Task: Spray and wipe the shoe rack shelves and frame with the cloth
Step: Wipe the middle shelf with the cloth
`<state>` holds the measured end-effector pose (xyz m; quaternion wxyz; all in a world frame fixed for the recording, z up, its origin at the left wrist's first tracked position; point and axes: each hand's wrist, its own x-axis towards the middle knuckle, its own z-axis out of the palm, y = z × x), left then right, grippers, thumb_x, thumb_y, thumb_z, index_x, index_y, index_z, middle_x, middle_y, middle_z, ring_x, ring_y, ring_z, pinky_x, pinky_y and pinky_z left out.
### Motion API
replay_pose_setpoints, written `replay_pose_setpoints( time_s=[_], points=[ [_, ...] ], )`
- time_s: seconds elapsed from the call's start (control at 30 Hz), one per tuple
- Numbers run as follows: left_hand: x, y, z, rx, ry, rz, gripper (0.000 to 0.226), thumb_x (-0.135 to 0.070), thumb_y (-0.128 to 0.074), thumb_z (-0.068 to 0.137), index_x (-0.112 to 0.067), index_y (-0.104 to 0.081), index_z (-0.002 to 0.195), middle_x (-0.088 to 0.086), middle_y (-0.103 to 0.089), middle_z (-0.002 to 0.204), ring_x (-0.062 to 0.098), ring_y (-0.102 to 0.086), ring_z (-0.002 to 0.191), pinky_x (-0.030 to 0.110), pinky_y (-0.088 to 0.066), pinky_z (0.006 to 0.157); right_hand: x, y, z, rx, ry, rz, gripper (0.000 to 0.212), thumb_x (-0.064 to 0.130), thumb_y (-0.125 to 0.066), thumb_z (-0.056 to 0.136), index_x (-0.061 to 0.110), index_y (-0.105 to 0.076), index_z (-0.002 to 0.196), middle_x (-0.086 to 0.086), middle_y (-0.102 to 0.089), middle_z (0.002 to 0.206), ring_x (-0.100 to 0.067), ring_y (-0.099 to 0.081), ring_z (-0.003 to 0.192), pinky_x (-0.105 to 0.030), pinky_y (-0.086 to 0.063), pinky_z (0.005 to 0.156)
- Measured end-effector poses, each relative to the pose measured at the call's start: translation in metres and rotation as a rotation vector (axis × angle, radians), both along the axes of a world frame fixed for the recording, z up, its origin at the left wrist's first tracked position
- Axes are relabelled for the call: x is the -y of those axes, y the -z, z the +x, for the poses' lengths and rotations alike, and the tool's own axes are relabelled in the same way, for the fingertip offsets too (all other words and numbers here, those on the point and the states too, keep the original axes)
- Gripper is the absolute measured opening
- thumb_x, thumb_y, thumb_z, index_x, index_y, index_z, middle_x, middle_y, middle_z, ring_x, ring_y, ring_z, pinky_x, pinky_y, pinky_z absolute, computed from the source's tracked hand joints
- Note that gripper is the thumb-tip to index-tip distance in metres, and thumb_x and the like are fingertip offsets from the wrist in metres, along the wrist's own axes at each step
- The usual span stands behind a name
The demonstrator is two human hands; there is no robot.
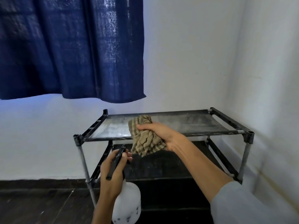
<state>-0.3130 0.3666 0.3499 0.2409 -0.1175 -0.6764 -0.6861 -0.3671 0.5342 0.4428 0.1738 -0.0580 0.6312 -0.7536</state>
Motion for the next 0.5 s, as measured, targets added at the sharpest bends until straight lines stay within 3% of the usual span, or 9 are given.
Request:
replay_pose_setpoints(
  time_s=[0.13,0.23,0.33,0.5],
  points=[
    [0.022,0.002,0.005,0.053,0.022,0.03,0.019,-0.002,-0.051,0.096,-0.001,-0.069,0.091,0.021,-0.069,0.085,0.039,-0.066,0.084,0.047,-0.053,0.08,0.002,0.029,0.026,0.114,0.0,0.093,0.018,0.018,-0.056,0.092,0.003,-0.067,0.09,-0.012,-0.072,0.081,-0.021,-0.069,0.07,-0.033,-0.058,0.067],
    [0.036,0.006,0.007,0.124,0.011,0.032,0.019,-0.006,-0.053,0.096,-0.002,-0.069,0.086,0.02,-0.068,0.083,0.037,-0.064,0.082,0.046,-0.051,0.077,0.007,0.054,0.036,0.206,0.055,0.132,0.021,0.016,-0.049,0.096,0.003,-0.064,0.088,-0.014,-0.07,0.078,-0.023,-0.068,0.069,-0.034,-0.058,0.065],
    [0.05,0.015,0.006,0.182,-0.024,0.043,0.021,-0.008,-0.055,0.097,-0.001,-0.069,0.083,0.022,-0.067,0.083,0.035,-0.063,0.082,0.05,-0.051,0.079,0.016,0.075,0.031,0.306,0.139,0.097,0.021,0.013,-0.044,0.099,0.0,-0.061,0.101,-0.015,-0.067,0.087,-0.025,-0.066,0.075,-0.036,-0.054,0.066],
    [0.067,0.03,-0.001,0.247,-0.068,0.067,0.023,-0.009,-0.055,0.097,0.003,-0.068,0.082,0.021,-0.066,0.079,0.032,-0.062,0.079,0.05,-0.05,0.084,0.036,0.102,-0.006,0.286,0.252,0.311,0.028,0.015,-0.046,0.099,-0.001,-0.05,0.122,-0.022,-0.06,0.117,-0.034,-0.061,0.105,-0.049,-0.05,0.091]
  ],
)
